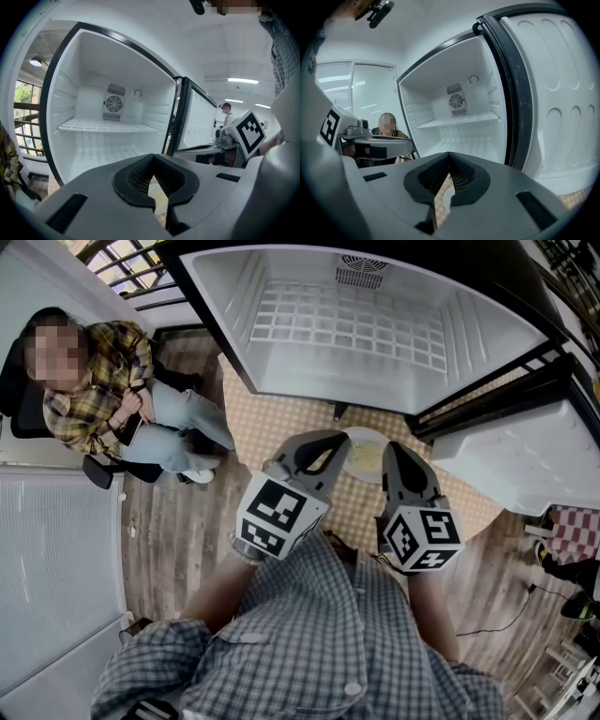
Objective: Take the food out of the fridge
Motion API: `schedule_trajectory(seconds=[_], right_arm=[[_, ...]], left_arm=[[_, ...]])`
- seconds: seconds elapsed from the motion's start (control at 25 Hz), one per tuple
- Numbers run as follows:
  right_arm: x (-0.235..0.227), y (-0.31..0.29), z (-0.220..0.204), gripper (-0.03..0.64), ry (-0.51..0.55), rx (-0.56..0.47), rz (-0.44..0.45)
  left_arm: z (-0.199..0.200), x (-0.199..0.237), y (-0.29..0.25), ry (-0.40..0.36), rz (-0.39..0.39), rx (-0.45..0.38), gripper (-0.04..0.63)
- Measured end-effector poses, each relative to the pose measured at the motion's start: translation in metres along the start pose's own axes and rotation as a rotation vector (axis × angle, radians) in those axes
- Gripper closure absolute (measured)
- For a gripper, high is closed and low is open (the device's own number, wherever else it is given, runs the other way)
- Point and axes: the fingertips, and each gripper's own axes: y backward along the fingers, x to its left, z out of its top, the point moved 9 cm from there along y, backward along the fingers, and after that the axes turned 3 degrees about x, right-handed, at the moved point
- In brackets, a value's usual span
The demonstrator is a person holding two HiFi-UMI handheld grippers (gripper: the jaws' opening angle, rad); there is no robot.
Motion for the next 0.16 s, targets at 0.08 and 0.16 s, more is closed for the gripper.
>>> schedule_trajectory(seconds=[0.08,0.16], right_arm=[[-0.0002,-0.0012,-0.0008,0.607,-0.002,0.004,0.0],[-0.0007,-0.0022,-0.0018,0.607,-0.004,0.008,-0.001]], left_arm=[[-0.0002,0.001,-0.0007,0.002,-0.001,0.001,0.589],[0.0003,0.0019,-0.0016,0.006,-0.003,-0.004,0.589]])
